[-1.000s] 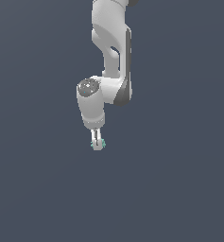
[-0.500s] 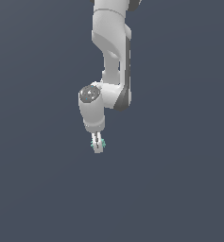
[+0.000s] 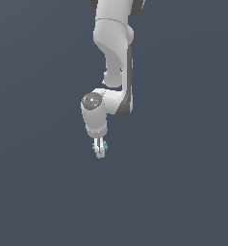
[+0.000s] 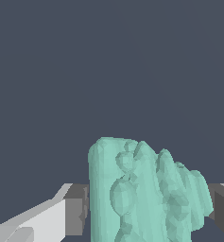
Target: Pick up the object and move it to a goal position.
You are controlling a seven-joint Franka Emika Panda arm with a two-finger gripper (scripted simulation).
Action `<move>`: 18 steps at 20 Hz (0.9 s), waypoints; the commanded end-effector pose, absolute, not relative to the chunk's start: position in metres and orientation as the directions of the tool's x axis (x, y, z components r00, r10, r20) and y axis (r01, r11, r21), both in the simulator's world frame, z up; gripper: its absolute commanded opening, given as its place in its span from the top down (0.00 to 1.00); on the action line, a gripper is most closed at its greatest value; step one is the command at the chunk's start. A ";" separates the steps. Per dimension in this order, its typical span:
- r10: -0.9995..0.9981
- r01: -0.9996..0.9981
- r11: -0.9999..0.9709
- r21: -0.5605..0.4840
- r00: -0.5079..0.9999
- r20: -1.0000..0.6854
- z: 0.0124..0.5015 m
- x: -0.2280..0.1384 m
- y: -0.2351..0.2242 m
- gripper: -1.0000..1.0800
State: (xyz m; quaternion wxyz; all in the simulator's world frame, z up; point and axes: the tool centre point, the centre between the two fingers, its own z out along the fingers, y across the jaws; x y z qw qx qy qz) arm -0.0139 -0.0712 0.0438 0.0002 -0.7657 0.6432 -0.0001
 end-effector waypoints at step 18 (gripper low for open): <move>-0.985 -0.985 -0.173 -0.001 0.173 0.000 0.044 -0.003 -0.035 1.00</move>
